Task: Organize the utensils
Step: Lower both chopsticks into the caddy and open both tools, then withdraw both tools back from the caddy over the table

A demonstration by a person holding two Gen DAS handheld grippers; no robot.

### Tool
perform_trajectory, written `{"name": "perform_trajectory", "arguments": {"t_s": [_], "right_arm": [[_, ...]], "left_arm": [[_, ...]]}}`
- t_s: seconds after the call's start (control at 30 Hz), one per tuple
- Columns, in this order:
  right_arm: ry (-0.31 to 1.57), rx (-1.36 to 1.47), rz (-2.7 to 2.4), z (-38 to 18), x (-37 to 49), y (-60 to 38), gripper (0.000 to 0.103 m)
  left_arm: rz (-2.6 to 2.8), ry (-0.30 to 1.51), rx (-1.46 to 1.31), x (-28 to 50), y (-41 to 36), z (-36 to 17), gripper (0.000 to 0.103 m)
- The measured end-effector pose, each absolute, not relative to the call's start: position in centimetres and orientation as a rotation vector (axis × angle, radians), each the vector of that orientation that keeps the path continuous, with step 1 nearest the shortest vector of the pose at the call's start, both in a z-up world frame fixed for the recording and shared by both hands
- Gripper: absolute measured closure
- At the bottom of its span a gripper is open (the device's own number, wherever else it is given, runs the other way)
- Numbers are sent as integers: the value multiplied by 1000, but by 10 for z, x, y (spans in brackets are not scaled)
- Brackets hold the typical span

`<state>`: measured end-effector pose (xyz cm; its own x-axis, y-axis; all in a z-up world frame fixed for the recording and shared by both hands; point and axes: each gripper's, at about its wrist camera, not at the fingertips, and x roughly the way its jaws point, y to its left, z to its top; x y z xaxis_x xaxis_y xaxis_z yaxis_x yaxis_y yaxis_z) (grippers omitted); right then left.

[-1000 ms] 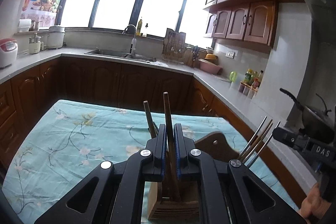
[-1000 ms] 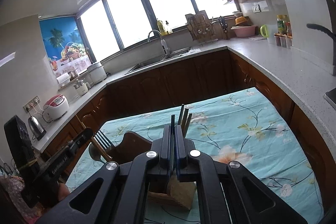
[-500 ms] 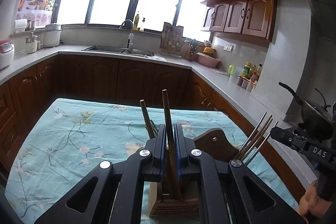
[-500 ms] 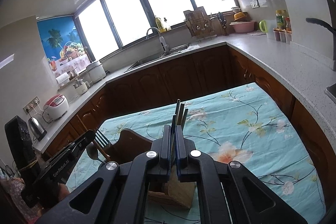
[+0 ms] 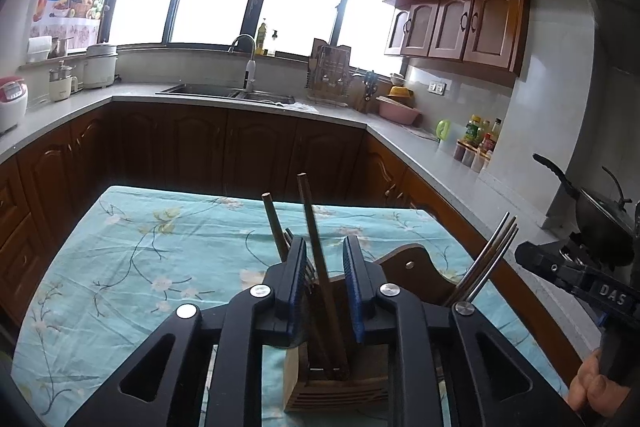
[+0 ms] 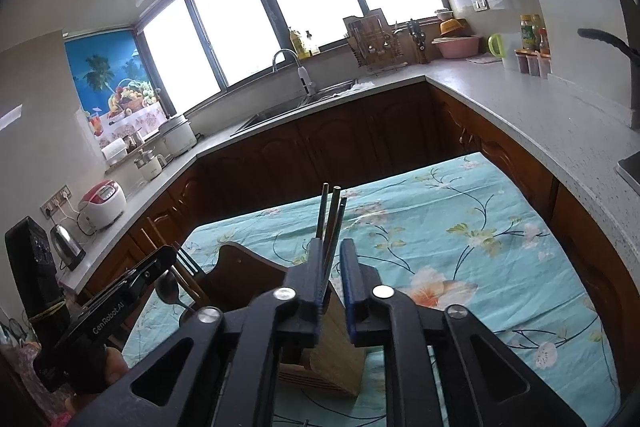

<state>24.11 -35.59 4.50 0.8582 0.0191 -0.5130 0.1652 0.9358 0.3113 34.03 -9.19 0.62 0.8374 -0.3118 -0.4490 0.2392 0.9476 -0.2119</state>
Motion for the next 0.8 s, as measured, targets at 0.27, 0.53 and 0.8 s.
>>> {"name": "perform_trajectory", "arguments": {"t_s": [0.27,0.53,0.8], "right_arm": [[519,379,-69,48,233,-356,57],[491,406,-60,52,218,-355,30],[465,450,-52,49,186,-350,3]], "left_arm": [[-286,490,-148,331,-91,11,65],[-256,481,-180,303,-74,20,24],[-249,562,-262,261,-43,20,10]]}}
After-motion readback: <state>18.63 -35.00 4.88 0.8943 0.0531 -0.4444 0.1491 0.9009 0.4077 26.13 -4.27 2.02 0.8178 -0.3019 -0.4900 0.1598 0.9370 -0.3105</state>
